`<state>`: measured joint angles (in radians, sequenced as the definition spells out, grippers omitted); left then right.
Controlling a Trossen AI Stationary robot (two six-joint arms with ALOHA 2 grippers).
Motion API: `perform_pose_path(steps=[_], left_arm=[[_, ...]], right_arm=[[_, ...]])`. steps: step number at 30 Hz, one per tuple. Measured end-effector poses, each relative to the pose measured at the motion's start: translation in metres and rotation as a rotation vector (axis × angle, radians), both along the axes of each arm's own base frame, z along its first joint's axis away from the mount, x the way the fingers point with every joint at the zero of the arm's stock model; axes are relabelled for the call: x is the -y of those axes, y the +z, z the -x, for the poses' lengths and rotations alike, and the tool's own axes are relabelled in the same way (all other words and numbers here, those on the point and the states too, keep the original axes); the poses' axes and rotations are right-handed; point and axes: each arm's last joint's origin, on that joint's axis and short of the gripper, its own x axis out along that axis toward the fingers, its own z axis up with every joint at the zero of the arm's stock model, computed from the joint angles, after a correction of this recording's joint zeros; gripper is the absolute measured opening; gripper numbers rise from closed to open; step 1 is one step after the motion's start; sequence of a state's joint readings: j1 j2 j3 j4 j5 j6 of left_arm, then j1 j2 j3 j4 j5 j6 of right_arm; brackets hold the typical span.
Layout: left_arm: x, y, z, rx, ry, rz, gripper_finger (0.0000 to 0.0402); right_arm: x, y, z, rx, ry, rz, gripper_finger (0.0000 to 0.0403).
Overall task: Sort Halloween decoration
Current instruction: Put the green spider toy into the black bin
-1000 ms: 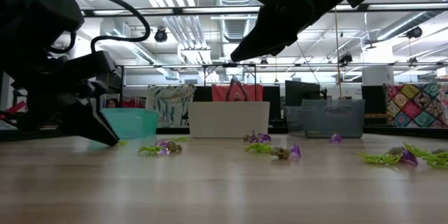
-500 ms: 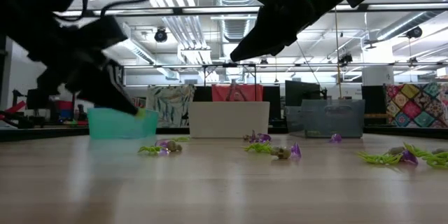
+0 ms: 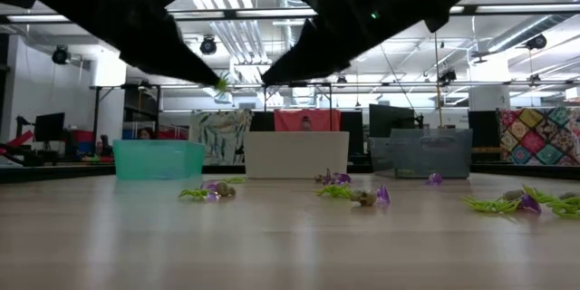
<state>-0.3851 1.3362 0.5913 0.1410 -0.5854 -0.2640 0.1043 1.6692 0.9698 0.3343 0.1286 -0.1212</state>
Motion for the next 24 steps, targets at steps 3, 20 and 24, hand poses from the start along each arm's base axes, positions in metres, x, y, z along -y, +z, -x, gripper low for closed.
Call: perform_pose_path(steps=[3,20,24], left_arm=[[0.003,0.003,-0.008,0.002,-0.009,-0.013,0.0000],[0.012,0.004,-0.030,-0.003,-0.022,-0.032,0.0000],[0.012,0.003,-0.030,-0.004,-0.022,-0.032,0.0000]], right_arm=[[-0.001,0.000,-0.007,0.003,0.009,0.017,0.0161],[-0.003,-0.010,-0.017,-0.049,0.078,0.029,0.0145],[-0.003,-0.011,-0.017,-0.052,0.078,0.030,0.0101]])
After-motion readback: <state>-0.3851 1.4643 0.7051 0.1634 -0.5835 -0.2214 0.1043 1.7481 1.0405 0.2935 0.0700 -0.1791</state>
